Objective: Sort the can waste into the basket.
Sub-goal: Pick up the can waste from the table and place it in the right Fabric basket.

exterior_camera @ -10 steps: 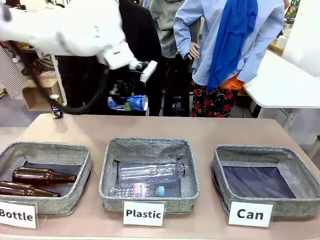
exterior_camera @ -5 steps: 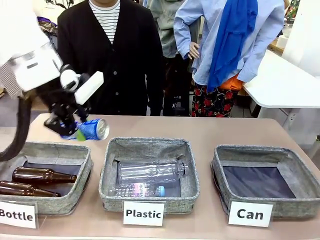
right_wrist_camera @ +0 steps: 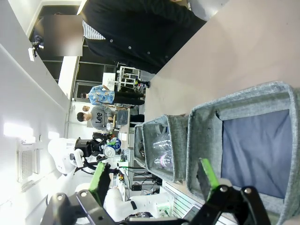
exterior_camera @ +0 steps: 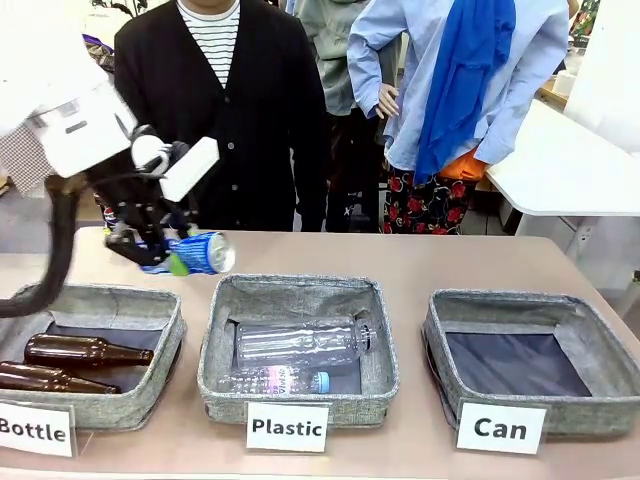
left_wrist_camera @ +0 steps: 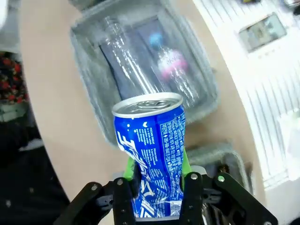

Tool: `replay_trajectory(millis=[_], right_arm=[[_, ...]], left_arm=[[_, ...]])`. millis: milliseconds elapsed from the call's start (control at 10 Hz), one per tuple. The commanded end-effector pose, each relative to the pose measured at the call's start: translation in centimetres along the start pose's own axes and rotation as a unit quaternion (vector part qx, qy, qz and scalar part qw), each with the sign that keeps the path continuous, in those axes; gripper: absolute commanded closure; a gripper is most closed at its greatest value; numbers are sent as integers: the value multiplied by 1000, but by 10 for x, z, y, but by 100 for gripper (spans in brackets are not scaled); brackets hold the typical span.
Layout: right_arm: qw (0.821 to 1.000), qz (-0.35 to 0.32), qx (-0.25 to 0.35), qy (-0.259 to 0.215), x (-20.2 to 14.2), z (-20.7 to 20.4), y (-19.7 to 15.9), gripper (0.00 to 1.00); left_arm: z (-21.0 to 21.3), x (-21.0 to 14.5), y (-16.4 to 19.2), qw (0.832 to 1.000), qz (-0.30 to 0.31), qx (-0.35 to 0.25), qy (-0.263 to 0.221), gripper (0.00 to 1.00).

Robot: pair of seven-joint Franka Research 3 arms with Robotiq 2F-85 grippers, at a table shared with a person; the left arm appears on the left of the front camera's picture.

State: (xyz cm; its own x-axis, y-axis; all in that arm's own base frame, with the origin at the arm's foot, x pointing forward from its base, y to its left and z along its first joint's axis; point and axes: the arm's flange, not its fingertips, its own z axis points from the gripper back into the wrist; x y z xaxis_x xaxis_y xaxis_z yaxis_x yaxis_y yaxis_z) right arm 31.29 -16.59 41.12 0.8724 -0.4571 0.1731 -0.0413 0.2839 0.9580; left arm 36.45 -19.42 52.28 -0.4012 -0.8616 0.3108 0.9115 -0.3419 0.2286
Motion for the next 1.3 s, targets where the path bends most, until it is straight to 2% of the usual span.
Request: replay_trajectory(millis=[0,100,200,300,500,600,700,800,900,1000,1200], right_arm=[[1000,-9,1,3,0,1,3,0],[1000,0,0,0,0,0,0,0],[997,48,-61,3,2,25,12,0],[994,59,-91,8,5,45,12,0],[996,37,-80,-22,9,72,-4,0],[997,30,-76,-14,6,79,-18,0],[996,36,-82,-14,3,85,-30,0],[997,14,-57,-49,8,91,-37,0],[996,22,-85,-26,2,84,-16,0],[996,22,-85,-26,2,84,-16,0],[996,22,-85,-26,2,84,-16,0]], left_arm=[[-62,64,58,991,-99,2,-91,61],[-97,128,97,985,-122,16,-121,61],[-119,185,126,979,-141,13,-145,61],[-136,238,152,971,-146,34,-184,61],[-173,313,194,967,-96,91,-218,61],[-192,338,219,967,-61,107,-224,61],[-209,354,235,968,-41,94,-230,61],[-222,363,244,964,-29,51,-259,61],[-227,368,247,955,-51,-12,-292,61],[-217,329,220,966,-38,89,-241,61],[-217,329,220,966,-38,89,-241,61]])
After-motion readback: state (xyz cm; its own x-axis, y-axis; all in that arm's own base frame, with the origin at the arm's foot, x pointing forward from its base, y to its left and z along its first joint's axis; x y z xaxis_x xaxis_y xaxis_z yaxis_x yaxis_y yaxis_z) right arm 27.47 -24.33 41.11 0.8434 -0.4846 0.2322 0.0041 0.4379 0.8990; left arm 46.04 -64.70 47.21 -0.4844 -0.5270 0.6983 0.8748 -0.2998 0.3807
